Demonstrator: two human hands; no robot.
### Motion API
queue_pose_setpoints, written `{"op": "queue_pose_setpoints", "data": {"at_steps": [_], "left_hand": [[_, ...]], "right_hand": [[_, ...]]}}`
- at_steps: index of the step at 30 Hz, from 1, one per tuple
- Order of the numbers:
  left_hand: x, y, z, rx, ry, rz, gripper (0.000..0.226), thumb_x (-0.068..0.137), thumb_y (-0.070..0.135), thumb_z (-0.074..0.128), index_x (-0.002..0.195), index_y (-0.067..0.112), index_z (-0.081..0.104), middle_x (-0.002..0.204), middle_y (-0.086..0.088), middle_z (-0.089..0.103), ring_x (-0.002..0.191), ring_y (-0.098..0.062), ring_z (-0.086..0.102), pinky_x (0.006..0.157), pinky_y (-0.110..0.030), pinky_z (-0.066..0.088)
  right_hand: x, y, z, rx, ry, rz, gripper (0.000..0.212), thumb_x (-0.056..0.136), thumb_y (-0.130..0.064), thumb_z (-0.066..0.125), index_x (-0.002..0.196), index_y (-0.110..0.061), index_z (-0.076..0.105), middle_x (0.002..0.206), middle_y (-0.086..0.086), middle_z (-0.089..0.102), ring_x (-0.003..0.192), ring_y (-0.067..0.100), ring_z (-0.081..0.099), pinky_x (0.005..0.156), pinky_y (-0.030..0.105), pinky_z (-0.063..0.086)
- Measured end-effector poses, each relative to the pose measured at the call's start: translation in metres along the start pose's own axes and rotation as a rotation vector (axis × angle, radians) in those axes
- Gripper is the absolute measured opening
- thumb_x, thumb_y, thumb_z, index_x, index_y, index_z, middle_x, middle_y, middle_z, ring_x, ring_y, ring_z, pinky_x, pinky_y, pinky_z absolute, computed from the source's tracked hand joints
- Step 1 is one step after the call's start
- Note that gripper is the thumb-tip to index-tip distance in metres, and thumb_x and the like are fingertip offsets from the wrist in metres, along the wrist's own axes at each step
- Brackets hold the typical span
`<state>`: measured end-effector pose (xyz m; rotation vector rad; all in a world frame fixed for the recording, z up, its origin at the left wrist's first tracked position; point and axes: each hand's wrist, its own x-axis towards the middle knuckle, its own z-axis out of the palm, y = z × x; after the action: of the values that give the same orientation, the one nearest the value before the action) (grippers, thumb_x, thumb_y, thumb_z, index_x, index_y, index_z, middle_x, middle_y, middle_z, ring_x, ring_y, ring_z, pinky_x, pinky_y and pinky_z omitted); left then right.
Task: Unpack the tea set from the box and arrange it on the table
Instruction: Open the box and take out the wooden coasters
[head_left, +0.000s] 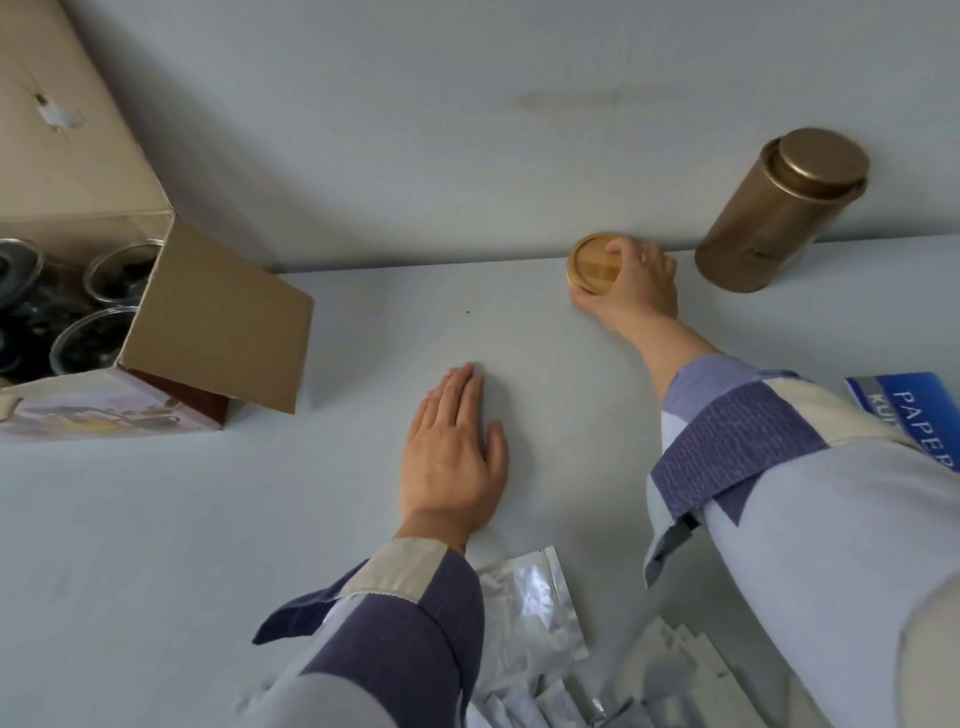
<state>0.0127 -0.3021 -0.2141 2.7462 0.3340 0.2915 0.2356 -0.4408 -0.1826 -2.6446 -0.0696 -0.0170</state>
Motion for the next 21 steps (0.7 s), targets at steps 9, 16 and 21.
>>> {"op": "queue_pose_setpoints", "data": {"at_steps": [9, 16, 21], "left_hand": [[0.0, 0.0, -0.001, -0.028, 0.017, 0.005, 0.062, 0.087, 0.04, 0.034, 0.14, 0.009, 0.043, 0.148, -0.005, 0.041, 0.139, -0.02, 0.034, 0.117, -0.033, 0.021], [0.012, -0.005, -0.032, -0.108, -0.264, -0.004, 0.066, 0.086, 0.037, 0.048, 0.145, 0.012, 0.032, 0.152, 0.0, 0.03, 0.136, -0.021, 0.033, 0.112, -0.028, 0.021], [0.01, -0.044, -0.113, -0.148, -0.018, -0.156, 0.033, 0.088, 0.012, 0.044, 0.112, 0.023, 0.064, 0.125, 0.006, 0.055, 0.111, -0.017, 0.054, 0.08, -0.029, 0.044]], "right_hand": [[-0.033, -0.009, -0.028, 0.014, -0.192, 0.063, 0.104, 0.06, -0.045, 0.085, 0.141, -0.035, 0.02, 0.156, 0.009, -0.003, 0.139, 0.035, 0.015, 0.111, 0.044, 0.028], [-0.102, -0.051, -0.038, 0.035, -0.191, -0.052, 0.08, 0.074, -0.025, 0.075, 0.138, -0.028, 0.027, 0.141, 0.008, 0.022, 0.132, 0.033, 0.028, 0.102, 0.042, 0.037], [-0.139, -0.121, -0.042, 0.057, -0.25, -0.156, 0.041, 0.084, -0.017, 0.062, 0.123, -0.021, 0.052, 0.133, 0.009, 0.04, 0.117, 0.027, 0.05, 0.093, 0.032, 0.044]]}}
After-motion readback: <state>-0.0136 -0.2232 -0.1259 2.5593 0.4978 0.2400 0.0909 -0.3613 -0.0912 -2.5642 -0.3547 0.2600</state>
